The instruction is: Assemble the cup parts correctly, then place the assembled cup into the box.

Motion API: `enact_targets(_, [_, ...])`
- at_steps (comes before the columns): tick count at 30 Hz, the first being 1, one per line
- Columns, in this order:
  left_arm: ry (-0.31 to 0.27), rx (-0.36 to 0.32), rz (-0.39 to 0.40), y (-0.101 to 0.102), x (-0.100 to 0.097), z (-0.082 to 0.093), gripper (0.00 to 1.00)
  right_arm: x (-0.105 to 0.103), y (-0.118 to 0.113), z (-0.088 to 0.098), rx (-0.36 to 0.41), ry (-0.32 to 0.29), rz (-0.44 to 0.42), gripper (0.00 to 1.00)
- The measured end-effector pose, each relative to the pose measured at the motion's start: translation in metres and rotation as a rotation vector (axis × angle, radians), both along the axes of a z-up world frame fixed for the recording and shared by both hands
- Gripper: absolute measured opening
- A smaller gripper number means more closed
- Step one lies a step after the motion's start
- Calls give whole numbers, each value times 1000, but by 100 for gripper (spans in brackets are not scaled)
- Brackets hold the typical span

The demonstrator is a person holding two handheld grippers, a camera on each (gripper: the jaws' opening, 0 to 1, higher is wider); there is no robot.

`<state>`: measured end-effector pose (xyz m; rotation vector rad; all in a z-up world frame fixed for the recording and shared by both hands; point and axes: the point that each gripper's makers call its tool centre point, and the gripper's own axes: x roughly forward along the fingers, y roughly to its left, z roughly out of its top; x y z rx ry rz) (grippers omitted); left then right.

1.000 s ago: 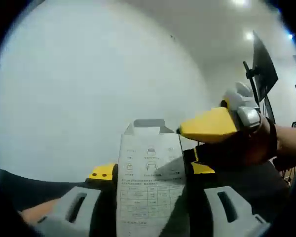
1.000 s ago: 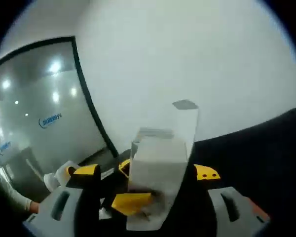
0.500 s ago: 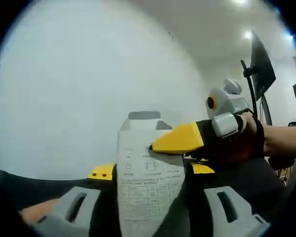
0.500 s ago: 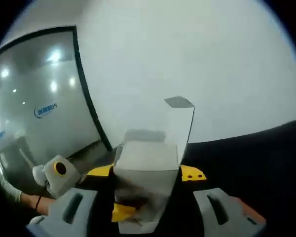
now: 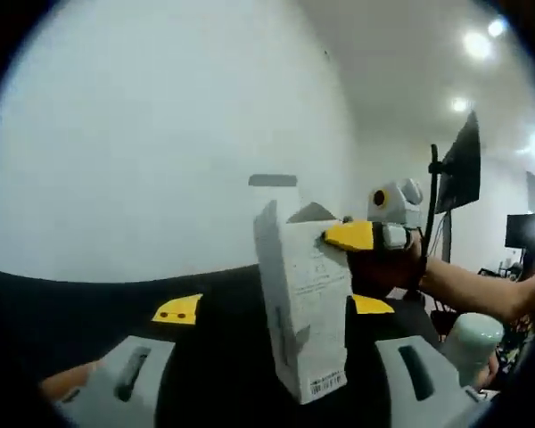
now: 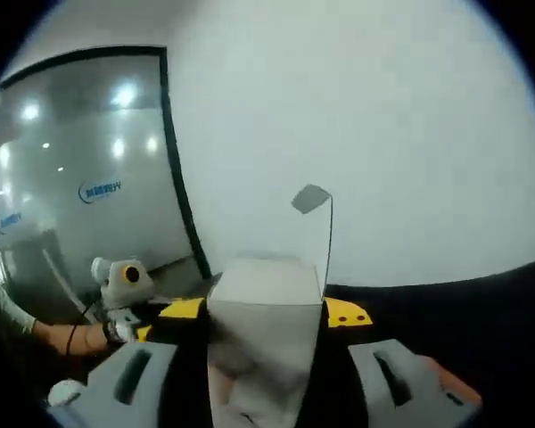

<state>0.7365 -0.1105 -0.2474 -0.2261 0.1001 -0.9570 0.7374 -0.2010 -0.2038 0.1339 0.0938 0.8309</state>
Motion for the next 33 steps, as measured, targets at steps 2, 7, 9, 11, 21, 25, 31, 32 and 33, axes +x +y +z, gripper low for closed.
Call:
enact_targets(2, [-2,12,5,12,-3,-3,47,-14,10,-7,-68,-103,41,46])
enact_targets(7, [-36,-5,-73,26,-21,2,44,-47,15,-27,-76,-178,92,46])
enact_targets(9, [-65,35,-95,27,-28,1,43,-52,11,-27,-87,-195,100,46])
enact_targets(11, [-87,67,-99,28,-33,1,43,-56,7,-28,-102,-197,133,47])
enact_targets(21, [-126,115,-129,26,-46,7,42,-58,-5,-36,-165,-133,204,56])
enact_targets(25, [-123,117,-145,21,-47,8,42,-51,-6,-37,-228,-136,196,56])
enact_targets(31, [-106,140,-167,12,-48,-1,41,-56,2,-47,-338,-105,280,50])
enact_targets(32, [-104,138,-172,14,-47,-1,41,-59,3,-48,-352,-121,311,49])
enact_targets(33, [-101,136,-174,14,-47,-1,41,-60,1,-48,-344,-117,324,49])
